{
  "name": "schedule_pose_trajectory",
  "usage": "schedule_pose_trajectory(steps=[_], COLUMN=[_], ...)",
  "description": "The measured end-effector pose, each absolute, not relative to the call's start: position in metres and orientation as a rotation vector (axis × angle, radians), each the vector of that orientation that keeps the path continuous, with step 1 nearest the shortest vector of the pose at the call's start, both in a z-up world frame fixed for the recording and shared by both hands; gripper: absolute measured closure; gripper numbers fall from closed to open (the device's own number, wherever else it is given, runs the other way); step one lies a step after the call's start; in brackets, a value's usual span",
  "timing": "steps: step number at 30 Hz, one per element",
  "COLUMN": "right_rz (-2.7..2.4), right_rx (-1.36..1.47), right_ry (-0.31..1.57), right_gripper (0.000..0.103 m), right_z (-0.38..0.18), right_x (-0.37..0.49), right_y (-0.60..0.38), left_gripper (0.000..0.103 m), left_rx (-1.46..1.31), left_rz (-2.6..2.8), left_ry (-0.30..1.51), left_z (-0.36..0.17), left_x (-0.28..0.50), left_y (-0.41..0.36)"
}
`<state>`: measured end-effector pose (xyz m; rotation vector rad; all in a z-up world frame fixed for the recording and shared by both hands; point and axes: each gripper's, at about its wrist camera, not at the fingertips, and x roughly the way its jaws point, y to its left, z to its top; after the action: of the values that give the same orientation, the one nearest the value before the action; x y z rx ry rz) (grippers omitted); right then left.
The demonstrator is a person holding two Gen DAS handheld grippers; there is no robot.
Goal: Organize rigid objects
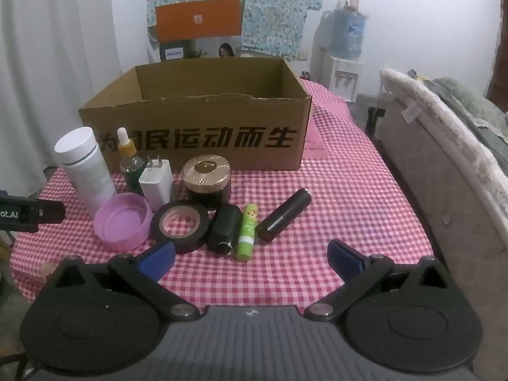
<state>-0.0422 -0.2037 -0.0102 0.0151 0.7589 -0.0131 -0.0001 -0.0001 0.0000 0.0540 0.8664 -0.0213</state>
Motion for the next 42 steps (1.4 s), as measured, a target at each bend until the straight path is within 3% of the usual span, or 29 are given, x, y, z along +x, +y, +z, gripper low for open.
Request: schedule_pose_trajectory(steps=[42], right_rz=[-0.011], right_rx=[-0.014], right_ry=[0.749], right_gripper=[0.0], right_z=[-0.002], right_x=[-0.0376], right_y=[-0.2005], left_gripper=[0.0], left_rx=[0.039], left_rz=[-0.014], left_ry=[0.89], left_z=[-0.0046], left_x=[0.0021], left_y=[0.0014])
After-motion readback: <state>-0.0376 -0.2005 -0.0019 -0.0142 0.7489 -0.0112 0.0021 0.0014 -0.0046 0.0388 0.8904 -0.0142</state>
